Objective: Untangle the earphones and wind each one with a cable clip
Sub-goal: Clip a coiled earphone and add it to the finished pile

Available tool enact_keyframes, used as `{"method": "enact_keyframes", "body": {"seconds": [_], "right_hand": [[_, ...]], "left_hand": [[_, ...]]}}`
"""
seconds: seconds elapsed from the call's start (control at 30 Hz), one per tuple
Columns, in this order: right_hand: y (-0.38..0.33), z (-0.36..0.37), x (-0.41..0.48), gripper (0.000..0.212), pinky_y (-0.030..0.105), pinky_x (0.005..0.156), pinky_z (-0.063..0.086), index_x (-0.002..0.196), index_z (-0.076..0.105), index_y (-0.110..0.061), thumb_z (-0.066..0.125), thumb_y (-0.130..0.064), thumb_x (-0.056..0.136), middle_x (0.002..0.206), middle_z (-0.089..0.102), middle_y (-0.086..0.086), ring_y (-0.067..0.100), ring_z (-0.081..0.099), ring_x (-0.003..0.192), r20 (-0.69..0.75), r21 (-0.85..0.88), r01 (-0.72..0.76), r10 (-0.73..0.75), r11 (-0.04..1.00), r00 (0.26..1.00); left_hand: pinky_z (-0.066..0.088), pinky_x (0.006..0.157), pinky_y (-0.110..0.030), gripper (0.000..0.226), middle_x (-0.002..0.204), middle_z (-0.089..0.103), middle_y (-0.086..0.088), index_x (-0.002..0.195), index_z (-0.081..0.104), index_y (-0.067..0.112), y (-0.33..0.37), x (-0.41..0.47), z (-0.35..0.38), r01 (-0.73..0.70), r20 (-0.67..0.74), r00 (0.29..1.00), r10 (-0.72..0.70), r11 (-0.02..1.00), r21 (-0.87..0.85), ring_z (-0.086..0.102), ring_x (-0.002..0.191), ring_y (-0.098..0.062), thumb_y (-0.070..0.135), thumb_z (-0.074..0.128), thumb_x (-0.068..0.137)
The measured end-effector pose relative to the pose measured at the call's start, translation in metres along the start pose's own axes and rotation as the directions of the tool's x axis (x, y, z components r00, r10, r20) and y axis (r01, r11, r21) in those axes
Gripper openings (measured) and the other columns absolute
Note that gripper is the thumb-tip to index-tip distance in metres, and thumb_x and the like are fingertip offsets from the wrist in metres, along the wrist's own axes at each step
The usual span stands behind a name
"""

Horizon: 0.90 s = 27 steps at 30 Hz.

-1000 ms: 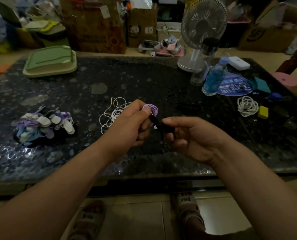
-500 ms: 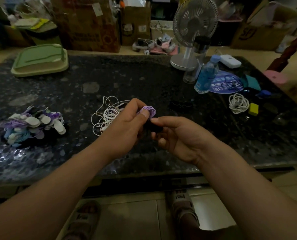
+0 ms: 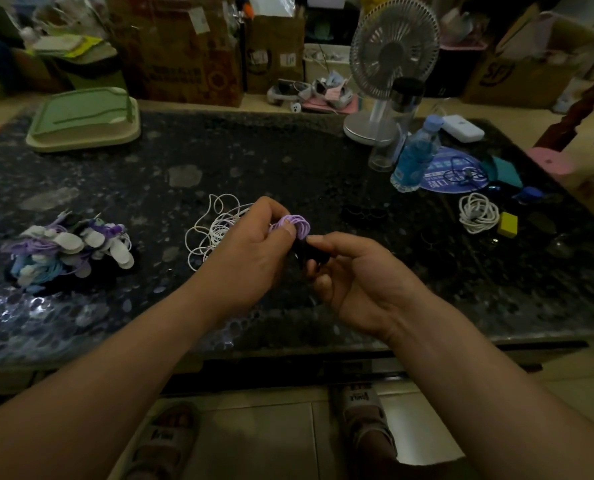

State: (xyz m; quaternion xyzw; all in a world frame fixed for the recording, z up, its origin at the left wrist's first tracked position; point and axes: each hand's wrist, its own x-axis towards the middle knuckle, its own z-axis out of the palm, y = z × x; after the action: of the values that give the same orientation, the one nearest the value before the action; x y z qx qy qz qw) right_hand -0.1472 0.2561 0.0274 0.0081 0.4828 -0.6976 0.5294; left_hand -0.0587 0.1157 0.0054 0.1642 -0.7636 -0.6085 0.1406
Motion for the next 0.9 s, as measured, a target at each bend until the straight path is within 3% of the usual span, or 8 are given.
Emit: {"method": "enact_keyframes", "body": {"seconds": [0.07,0.13,0.23,0.33,0.43,0.53,0.73,0.9], "right_hand": [[0.003,0.004,0.0,0.022,0.013,0.045,0.049,0.078,0.076,-0.005,0.062,-0.007,0.094,0.08,0.066,0.009,0.009,0.062,0.057,0.014,0.097,0.012,-0.014,0.995,1.0],[0.008,0.011,0.0,0.015,0.014,0.046,0.052,0.084,0.075,-0.002,0.062,-0.007,0.089,0.082,0.067,0.011,0.01,0.065,0.057,0.069,0.213,0.0,-0.015,0.977,0.998],[0.013,0.017,0.002,0.016,0.015,0.049,0.055,0.094,0.072,0.001,0.058,-0.007,0.096,0.078,0.069,0.011,0.011,0.067,0.058,0.075,0.264,0.022,-0.043,0.964,0.996],[0.013,0.016,0.003,0.019,0.018,0.052,0.057,0.1,0.073,0.001,0.055,-0.007,0.1,0.082,0.07,0.012,0.012,0.067,0.061,0.047,0.17,0.105,-0.115,0.98,0.992],[0.01,0.012,0.001,0.023,0.022,0.057,0.06,0.118,0.07,-0.003,0.055,-0.009,0.101,0.09,0.071,0.011,0.015,0.07,0.07,0.136,0.037,0.134,-0.138,0.99,0.981],[0.005,0.006,-0.003,0.021,0.024,0.059,0.061,0.115,0.07,-0.01,0.056,-0.013,0.1,0.093,0.072,0.01,0.017,0.072,0.074,0.196,-0.112,0.116,-0.093,0.987,0.976],[0.004,0.003,0.003,0.014,0.021,0.052,0.057,0.099,0.071,-0.006,0.059,-0.013,0.1,0.077,0.073,0.008,0.014,0.071,0.066,0.027,-0.063,0.115,-0.113,0.991,0.993],[0.005,0.0,0.008,0.019,0.02,0.046,0.051,0.105,0.071,-0.003,0.058,-0.015,0.1,0.072,0.068,0.008,0.011,0.066,0.058,-0.03,-0.157,0.102,-0.107,0.982,0.994]], "left_hand": [[0.027,0.039,-0.025,0.019,0.059,0.042,-0.002,0.113,0.048,0.004,0.005,-0.002,0.001,0.013,-0.035,0.999,-0.016,0.995,-0.094,0.033,0.044,-0.012,0.022,0.044,0.111],[0.028,0.036,-0.02,0.017,0.061,0.043,-0.006,0.114,0.048,0.003,0.01,-0.005,0.003,0.003,-0.062,0.998,-0.013,0.987,-0.163,0.034,0.042,-0.009,0.02,0.044,0.111],[0.033,0.038,-0.016,0.014,0.063,0.052,0.0,0.112,0.05,0.007,0.014,-0.01,0.003,-0.042,-0.043,0.998,0.037,0.991,-0.127,0.043,0.044,-0.003,0.019,0.044,0.111],[0.033,0.039,-0.012,0.016,0.061,0.054,0.008,0.115,0.049,0.004,0.018,-0.014,0.002,-0.022,-0.014,1.0,0.021,0.991,-0.135,0.047,0.045,0.0,0.017,0.043,0.111],[0.027,0.034,-0.015,0.017,0.058,0.048,0.0,0.116,0.049,0.003,0.022,-0.017,-0.006,0.031,0.021,0.999,-0.027,0.98,-0.197,0.037,0.038,-0.004,0.017,0.042,0.111],[0.021,0.036,-0.018,0.021,0.056,0.042,-0.004,0.116,0.052,0.007,0.024,-0.018,-0.012,0.092,0.105,0.992,-0.074,0.979,-0.18,0.027,0.037,-0.012,0.024,0.042,0.11],[0.034,0.041,-0.023,0.021,0.07,0.048,-0.003,0.115,0.052,0.006,0.016,-0.017,-0.008,0.143,0.096,0.987,-0.125,0.967,-0.212,0.037,0.05,-0.013,0.025,0.046,0.11],[0.036,0.047,-0.024,0.021,0.075,0.056,0.002,0.112,0.05,0.012,0.017,-0.021,-0.008,0.237,0.298,0.942,-0.153,0.933,-0.27,0.041,0.058,-0.011,0.03,0.056,0.101]]}}
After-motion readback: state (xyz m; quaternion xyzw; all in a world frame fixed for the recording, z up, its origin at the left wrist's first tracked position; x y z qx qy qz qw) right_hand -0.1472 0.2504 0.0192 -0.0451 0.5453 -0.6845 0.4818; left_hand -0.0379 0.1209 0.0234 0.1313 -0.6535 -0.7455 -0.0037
